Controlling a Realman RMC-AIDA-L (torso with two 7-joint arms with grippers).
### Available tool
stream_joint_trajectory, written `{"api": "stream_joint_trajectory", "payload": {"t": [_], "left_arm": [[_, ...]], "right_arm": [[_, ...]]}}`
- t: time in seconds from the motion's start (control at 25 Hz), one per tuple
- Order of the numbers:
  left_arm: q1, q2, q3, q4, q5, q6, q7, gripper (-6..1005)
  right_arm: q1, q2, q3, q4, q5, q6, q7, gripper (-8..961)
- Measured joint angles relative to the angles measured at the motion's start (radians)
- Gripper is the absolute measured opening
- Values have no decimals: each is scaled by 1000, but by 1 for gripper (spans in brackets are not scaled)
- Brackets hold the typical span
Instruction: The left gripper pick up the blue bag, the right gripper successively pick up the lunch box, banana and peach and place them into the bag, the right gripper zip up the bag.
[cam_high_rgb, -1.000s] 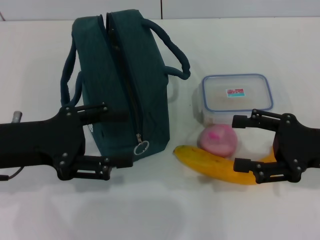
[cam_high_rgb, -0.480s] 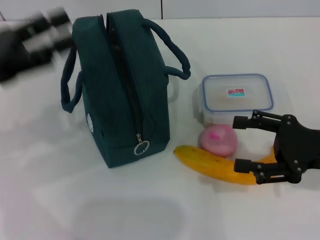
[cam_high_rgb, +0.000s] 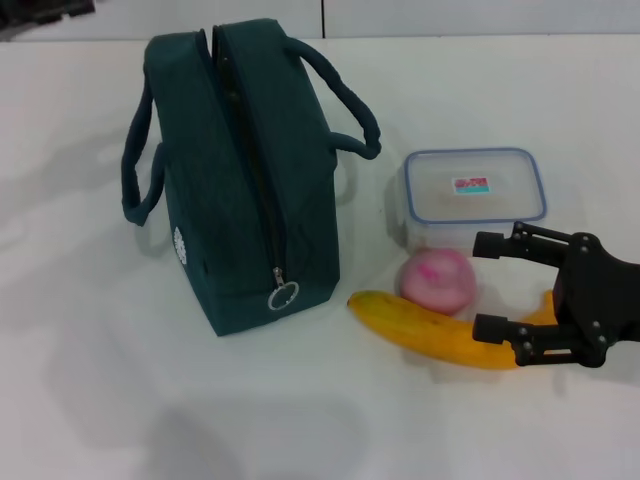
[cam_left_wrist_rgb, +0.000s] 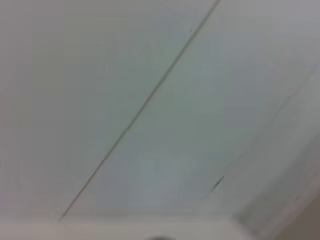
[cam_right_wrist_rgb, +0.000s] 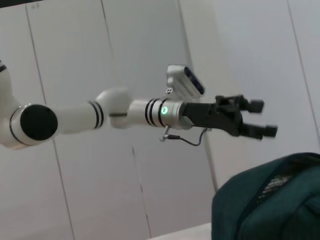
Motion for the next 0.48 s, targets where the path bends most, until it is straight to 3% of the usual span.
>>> {"api": "stream_joint_trajectory", "payload": {"t": [0.16, 0.32, 0.48], "left_arm": [[-38, 5, 65, 122, 190, 15, -174, 889], [-38, -10, 168, 203, 228, 54, -245, 889], [-34, -29, 216, 249, 277, 63, -305, 888]], "right_arm": [[-2, 0, -7, 18, 2, 22, 0, 862], [-5, -1, -3, 24, 2, 29, -1, 862], [-11, -2, 0, 24, 5, 29, -1, 862]]}}
